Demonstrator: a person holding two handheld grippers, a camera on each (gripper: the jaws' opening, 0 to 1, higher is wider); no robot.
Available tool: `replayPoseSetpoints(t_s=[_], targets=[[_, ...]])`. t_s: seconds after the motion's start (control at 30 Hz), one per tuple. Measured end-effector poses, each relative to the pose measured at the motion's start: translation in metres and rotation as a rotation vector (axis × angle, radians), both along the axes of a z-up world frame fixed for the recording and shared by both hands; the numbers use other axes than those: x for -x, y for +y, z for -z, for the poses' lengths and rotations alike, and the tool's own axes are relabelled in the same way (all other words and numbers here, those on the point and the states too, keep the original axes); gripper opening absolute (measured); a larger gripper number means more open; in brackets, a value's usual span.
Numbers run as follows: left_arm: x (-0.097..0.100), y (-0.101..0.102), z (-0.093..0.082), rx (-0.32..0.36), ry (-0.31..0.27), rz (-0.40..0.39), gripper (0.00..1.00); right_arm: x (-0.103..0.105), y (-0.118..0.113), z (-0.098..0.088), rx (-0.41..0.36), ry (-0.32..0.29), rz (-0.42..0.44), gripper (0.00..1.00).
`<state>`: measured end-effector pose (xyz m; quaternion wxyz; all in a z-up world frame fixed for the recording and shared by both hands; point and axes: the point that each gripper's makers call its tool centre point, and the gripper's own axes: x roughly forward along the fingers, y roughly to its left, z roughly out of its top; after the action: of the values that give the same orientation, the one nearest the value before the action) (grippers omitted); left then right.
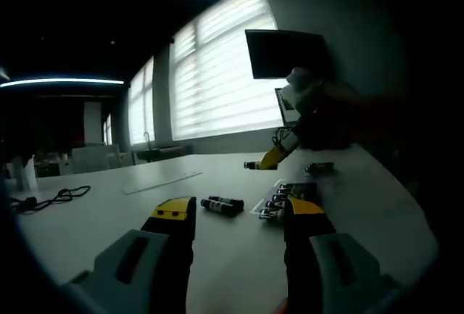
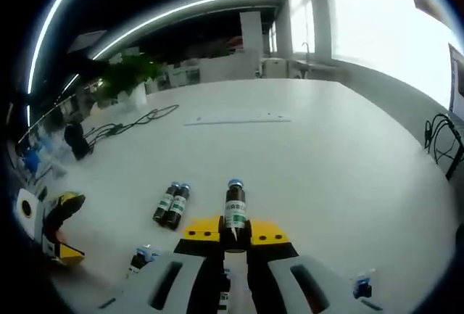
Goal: Grip medicine bottles put into box
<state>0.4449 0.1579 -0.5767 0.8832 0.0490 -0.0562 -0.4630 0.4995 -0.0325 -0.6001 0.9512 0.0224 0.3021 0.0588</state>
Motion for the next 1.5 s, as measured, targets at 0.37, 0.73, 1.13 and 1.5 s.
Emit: replayPoseSetpoints(t_s=[0.37,0.73,1.13,1.5], targets=[[0.001,-0.001,0.000,-0.003,-0.001,0.002,0.41,0.024,-0.045,-0.005,0.001,-0.009,0.094,0.08],[0.001,-0.001,0.000,-0.003,0.000,0.005,0.41,0.056,-0.062,0.003,0.024,0.004,0.122,0.08],[0.000,-0.001,0.001,-0.005,0.000,0.004,0.41,0.091,-0.080,0.009,0.184,0.028,0.144,0.08],[0.000,-0.001,0.001,-0.008,0.000,0.004,0.41,0.096,-0.072,0.019,0.305,0.042,0.142,0.08]])
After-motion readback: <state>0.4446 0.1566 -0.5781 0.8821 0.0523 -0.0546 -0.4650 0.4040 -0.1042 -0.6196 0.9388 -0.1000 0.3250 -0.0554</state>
